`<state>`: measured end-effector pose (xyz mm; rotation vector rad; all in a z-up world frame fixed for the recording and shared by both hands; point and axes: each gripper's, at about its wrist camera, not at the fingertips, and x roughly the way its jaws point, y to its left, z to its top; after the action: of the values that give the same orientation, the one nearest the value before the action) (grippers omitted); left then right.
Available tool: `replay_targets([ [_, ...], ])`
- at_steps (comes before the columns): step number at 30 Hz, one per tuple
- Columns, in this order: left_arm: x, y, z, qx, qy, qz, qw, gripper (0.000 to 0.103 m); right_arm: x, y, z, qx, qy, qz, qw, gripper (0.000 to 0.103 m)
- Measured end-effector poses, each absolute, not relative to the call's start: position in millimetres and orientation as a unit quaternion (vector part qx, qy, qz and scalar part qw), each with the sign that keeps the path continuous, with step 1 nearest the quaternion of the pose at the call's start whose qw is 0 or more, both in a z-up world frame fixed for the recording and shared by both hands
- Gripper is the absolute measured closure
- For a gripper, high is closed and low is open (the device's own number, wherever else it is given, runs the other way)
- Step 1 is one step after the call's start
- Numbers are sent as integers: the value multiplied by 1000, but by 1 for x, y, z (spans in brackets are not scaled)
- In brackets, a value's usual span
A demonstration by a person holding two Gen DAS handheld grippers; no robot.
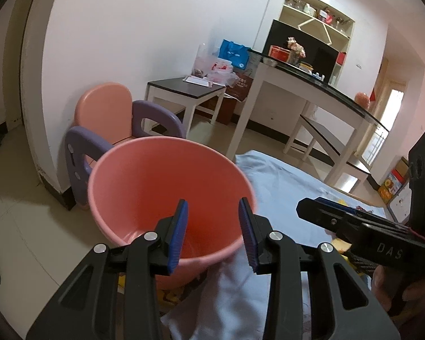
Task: Collect trash
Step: 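Move both open tools back over the trash pile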
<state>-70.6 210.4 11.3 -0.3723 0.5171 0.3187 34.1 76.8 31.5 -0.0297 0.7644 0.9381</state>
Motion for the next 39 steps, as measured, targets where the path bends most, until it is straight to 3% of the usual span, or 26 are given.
replay_targets([
  [15, -70, 138, 14, -154, 272, 146, 938, 66, 4, 2, 36, -19, 329, 402, 854, 54],
  [39, -67, 67, 1, -121, 324, 103, 933, 66, -27, -105, 30, 31, 290, 302, 908, 33],
])
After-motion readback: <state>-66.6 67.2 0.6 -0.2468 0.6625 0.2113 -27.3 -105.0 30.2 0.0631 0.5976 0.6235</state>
